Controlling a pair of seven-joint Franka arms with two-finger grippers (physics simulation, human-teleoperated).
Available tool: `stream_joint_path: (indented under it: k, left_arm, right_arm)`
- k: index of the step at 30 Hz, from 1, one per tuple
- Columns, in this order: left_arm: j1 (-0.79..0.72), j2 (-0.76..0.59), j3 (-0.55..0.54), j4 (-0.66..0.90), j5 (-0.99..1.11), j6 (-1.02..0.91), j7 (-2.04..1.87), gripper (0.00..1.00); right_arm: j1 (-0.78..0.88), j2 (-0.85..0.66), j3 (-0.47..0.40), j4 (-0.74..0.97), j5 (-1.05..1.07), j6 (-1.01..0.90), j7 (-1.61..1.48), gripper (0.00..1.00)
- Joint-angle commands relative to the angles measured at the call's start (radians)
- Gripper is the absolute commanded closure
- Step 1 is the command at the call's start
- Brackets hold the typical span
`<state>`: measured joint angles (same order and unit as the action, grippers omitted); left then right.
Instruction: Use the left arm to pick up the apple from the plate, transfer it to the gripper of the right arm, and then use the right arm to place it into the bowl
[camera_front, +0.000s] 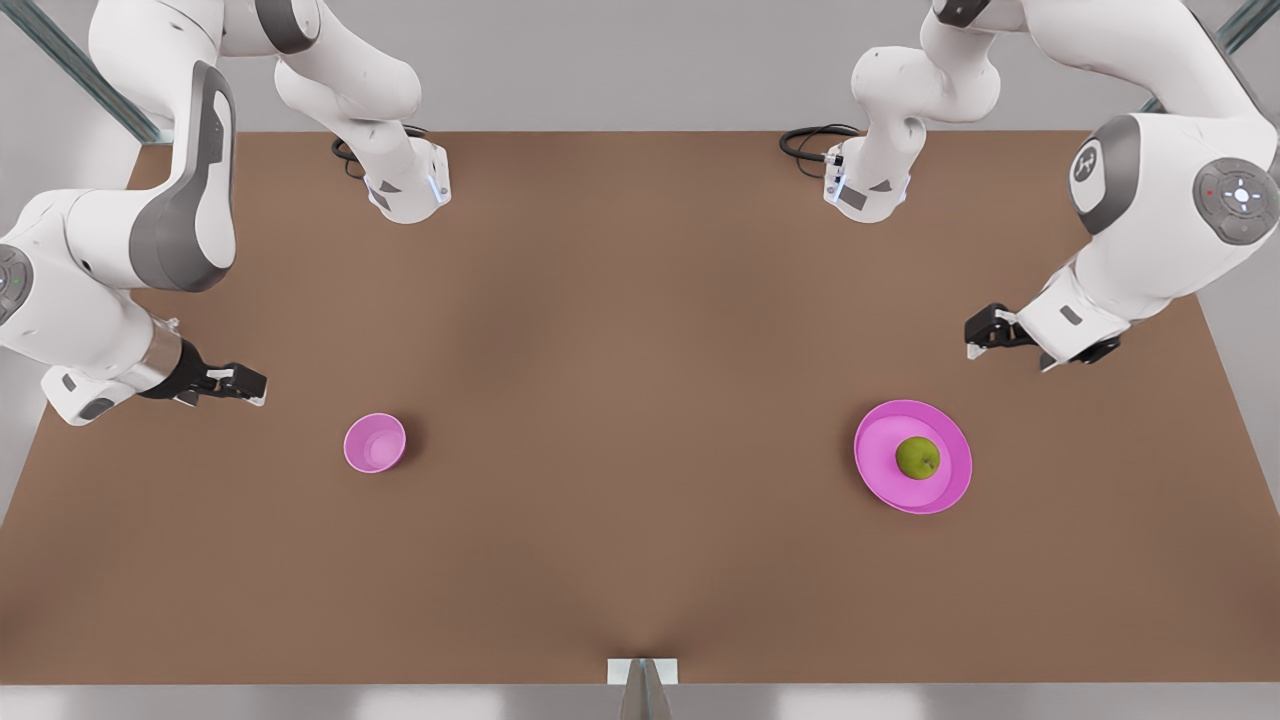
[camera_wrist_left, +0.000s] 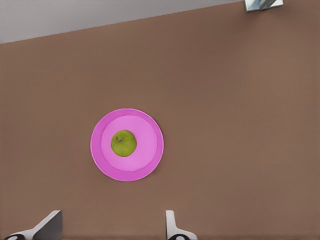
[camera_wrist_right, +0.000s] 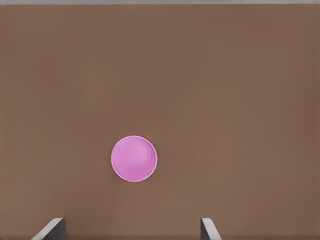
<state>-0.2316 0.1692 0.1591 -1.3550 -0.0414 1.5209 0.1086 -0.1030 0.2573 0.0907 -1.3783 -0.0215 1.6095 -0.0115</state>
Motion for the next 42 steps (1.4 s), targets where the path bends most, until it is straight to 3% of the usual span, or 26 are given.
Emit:
stream_joint_path:
  k: [1,5,8,9,12,20,27,42]
  left_arm:
    - [0.000,0.003,0.000,0.000,0.001,0.001,0.003,0.00]
    - [0.003,0.030,0.002,-0.019,-0.005,0.067,-0.015,0.00]
    - [0.006,0.039,0.003,-0.226,-0.009,0.373,-0.061,0.00]
    - [0.006,0.041,0.003,-0.343,-0.011,0.556,-0.096,0.00]
    - [0.009,0.093,0.005,-0.423,-0.011,0.708,-0.142,0.00]
    - [0.046,0.222,0.010,-0.424,-0.006,0.762,-0.165,0.00]
    - [0.048,0.233,0.010,-0.567,-0.008,0.844,-0.167,0.00]
    - [0.057,0.332,0.010,-0.595,-0.008,0.863,-0.165,0.00]
  right_arm:
    - [-0.001,-0.001,0.000,0.001,0.002,0.000,-0.007,0.00]
    - [-0.001,-0.001,-0.002,0.001,0.002,0.000,-0.008,0.00]
    - [0.000,0.000,-0.002,-0.001,0.002,0.000,-0.008,0.00]
    - [0.000,0.000,-0.002,-0.001,0.002,0.000,-0.008,0.00]
    - [-0.001,0.002,-0.002,0.001,0.000,0.000,-0.008,0.00]
    - [0.000,0.003,-0.002,0.001,0.002,0.000,-0.008,0.00]
    - [-0.001,0.005,-0.002,0.001,0.002,0.000,-0.008,0.00]
    - [-0.014,0.007,-0.002,0.001,0.002,0.000,-0.024,0.00]
